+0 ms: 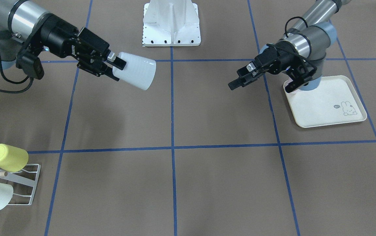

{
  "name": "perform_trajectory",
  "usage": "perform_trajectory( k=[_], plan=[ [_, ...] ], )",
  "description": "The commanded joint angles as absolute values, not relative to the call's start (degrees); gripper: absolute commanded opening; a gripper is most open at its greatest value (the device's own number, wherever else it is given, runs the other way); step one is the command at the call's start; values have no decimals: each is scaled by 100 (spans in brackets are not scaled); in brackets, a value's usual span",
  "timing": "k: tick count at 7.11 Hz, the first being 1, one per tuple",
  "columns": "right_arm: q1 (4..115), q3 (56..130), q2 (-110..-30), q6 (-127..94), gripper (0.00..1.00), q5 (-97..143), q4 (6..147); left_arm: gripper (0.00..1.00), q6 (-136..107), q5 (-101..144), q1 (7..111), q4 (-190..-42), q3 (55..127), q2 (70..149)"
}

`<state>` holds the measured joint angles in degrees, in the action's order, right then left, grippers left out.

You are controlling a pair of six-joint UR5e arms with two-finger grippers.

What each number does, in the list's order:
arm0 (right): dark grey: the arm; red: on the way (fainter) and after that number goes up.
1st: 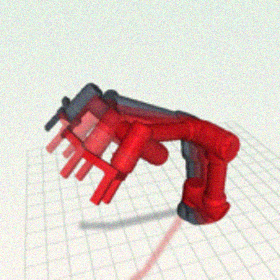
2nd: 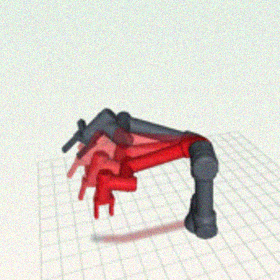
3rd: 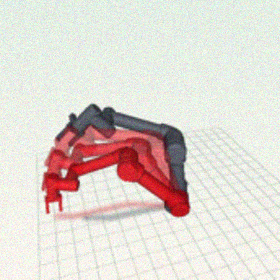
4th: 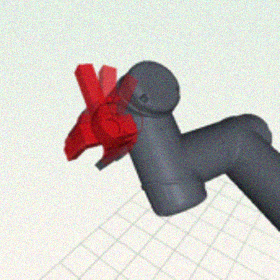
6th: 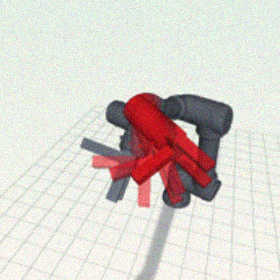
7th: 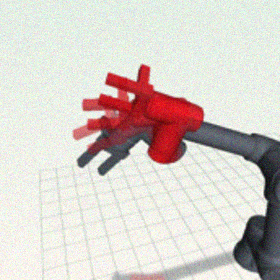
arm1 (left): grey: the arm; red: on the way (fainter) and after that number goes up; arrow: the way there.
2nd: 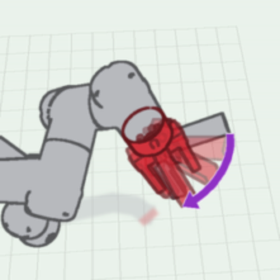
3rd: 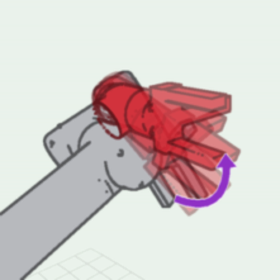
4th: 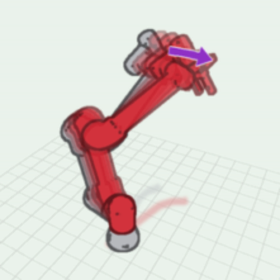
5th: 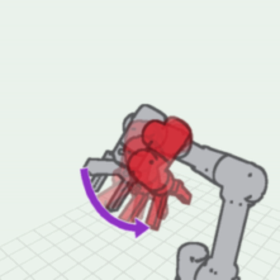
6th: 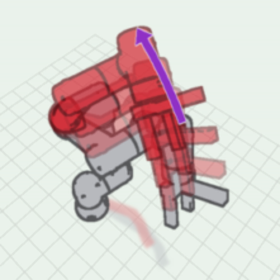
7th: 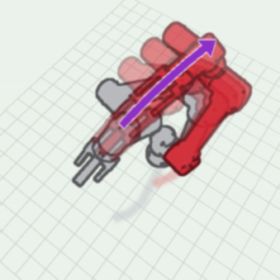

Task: Transfer IKEA cup to right arm and place on rack

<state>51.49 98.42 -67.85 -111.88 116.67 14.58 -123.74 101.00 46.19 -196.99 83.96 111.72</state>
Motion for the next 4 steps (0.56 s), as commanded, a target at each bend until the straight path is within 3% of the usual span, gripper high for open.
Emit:
perform_trajectory(
  k=[1,4],
  plan=[
    [6086,9214,-6873,-10138,25,12309,1659,85,-10959,11528,5613,-18515,8411,10900],
    [7002,9044,-6794,-8558,18,12873,2956,89,-9434,11716,6115,-17292,8411,10618]
  ],
)
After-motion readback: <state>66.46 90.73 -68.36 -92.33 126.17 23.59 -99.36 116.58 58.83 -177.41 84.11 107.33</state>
